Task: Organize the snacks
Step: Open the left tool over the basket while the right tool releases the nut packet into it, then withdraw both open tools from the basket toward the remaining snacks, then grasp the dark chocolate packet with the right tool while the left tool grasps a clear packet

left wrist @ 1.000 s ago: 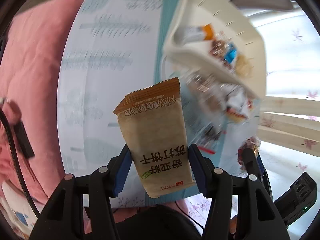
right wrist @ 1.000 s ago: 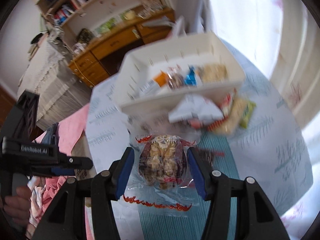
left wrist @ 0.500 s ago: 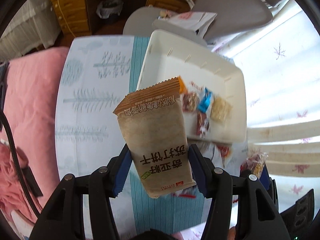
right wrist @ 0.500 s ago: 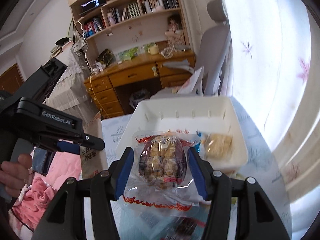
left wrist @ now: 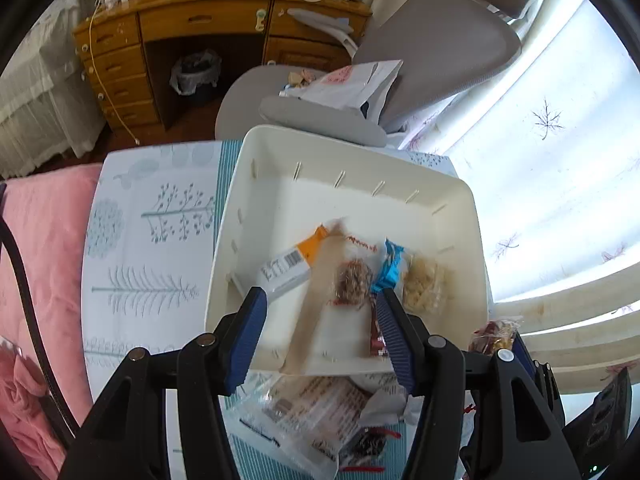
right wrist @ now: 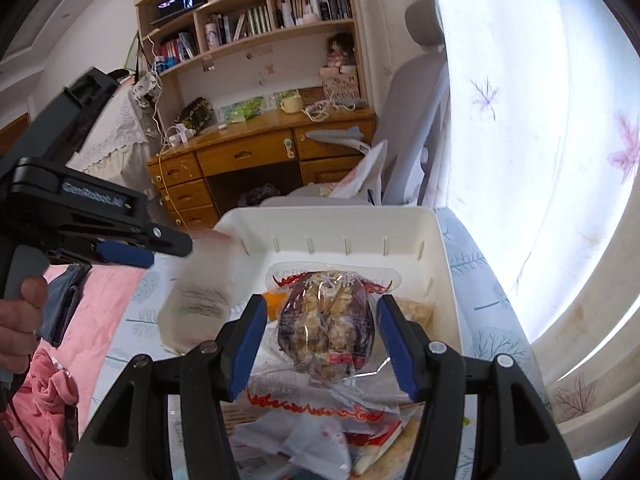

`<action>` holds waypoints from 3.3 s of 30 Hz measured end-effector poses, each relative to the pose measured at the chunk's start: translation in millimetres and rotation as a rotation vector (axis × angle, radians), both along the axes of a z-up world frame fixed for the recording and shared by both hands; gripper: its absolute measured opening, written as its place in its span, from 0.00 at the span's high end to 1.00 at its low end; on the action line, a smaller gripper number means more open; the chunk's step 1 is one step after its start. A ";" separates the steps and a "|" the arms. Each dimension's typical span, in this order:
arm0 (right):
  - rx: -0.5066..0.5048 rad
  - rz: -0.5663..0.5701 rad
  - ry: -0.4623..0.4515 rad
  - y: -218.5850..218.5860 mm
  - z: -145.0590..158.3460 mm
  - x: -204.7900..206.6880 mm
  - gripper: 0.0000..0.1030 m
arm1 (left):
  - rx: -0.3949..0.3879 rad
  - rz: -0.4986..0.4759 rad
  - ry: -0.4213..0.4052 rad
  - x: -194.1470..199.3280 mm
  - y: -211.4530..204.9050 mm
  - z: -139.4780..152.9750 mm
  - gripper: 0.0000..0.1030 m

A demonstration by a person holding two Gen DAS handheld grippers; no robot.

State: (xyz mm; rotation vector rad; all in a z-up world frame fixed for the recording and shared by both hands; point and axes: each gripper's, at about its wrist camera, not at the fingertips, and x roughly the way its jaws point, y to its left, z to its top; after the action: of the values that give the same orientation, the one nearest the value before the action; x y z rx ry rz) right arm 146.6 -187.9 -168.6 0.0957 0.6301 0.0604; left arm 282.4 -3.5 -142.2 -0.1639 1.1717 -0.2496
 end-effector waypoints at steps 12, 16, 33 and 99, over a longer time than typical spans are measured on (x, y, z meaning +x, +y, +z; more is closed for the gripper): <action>0.087 -0.062 0.062 -16.1 -10.8 4.3 0.23 | 0.012 0.021 0.003 -9.1 4.2 -2.1 0.25; 0.142 -0.090 0.077 -18.1 -8.8 -8.8 0.23 | 0.007 0.003 0.006 -23.6 13.3 4.5 0.25; 0.264 -0.261 0.102 2.8 -14.4 -104.1 0.23 | 0.045 -0.154 0.035 -99.9 41.4 18.4 0.21; 0.013 -0.211 0.407 47.2 -142.8 -81.8 0.34 | 0.345 -0.454 0.257 -55.6 -77.6 -133.2 0.03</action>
State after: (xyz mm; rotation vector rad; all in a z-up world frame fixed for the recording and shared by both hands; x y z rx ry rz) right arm 64.8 -140.7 -311.5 0.1891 1.0228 -0.1628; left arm 226.8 -81.1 -275.5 0.3883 1.4813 -0.4277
